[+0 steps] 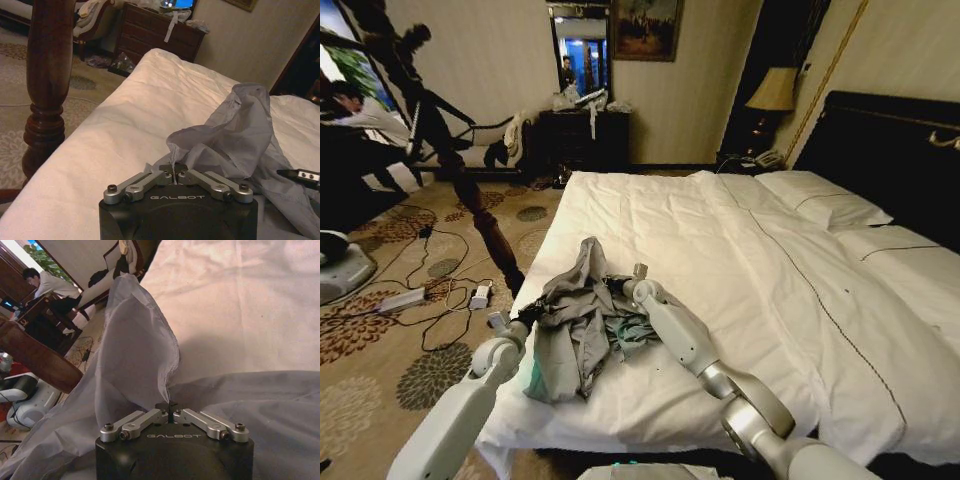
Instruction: Pick up the clothes from the bed and hang them on the clothes hanger.
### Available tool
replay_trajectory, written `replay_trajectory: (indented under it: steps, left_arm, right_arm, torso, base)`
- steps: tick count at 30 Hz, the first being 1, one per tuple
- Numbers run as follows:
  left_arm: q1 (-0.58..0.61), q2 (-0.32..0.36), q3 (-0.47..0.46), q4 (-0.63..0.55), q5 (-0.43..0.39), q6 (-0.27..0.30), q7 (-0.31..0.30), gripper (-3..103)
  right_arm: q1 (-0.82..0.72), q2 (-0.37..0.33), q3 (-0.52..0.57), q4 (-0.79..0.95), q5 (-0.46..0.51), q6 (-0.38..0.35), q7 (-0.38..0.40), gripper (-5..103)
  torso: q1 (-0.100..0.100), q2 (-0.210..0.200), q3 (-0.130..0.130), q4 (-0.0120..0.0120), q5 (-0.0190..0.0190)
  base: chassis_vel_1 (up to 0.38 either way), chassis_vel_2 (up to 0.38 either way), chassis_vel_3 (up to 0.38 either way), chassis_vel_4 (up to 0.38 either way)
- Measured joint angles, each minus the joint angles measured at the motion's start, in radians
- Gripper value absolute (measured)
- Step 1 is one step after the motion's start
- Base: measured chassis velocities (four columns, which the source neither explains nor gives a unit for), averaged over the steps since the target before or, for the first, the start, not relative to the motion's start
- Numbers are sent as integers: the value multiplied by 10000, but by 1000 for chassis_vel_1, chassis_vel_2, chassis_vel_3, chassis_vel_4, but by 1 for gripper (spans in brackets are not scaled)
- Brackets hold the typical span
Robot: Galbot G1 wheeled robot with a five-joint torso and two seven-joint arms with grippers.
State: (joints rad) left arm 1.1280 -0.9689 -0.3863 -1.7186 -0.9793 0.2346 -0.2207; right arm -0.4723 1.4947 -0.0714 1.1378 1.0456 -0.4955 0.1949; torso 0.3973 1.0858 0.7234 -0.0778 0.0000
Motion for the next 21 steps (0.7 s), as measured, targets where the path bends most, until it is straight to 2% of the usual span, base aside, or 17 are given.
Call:
replay_trajectory:
  steps: [7, 12, 14, 15, 18, 21]
  left_arm:
    - [-102, 478, -58, -210, -126, -1, 8, 0]
    - [-447, 1415, -255, -806, -537, 26, -80, 0]
    - [-528, 1847, -394, -1164, -720, 40, -173, 0]
    - [-528, 1847, -394, -1164, -720, 40, -173, 0]
    - [-1007, 2896, -540, -2020, -1386, 133, -432, 0]
    - [-1242, 3296, -631, -2312, -1620, 169, -531, 0]
  right_arm:
    - [67, -301, -165, 696, 143, 36, 279, 0]
    - [582, -546, -289, 1408, -162, 194, 647, 0]
    - [900, -810, -387, 1878, -188, 229, 761, 0]
    - [900, -810, -387, 1878, -188, 229, 761, 0]
    - [1545, -1584, -504, 2935, 396, 215, 1117, 0]
    - [1916, -1739, -584, 3207, 745, 209, 1303, 0]
  torso:
    - [0, 0, 0, -1, 0]
    - [1, -1, 1, -4, 1]
    - [0, -1, 0, 6, 0]
    - [0, -1, 0, 6, 0]
    - [1, -1, 0, -11, 1]
    - [0, -2, 1, -4, 2]
  base:
    - [0, 0, 0, 0]
    - [0, 0, 0, 0]
    - [0, 0, 0, 0]
    - [0, 0, 0, 0]
    - [0, 0, 0, 0]
    - [0, 0, 0, 0]
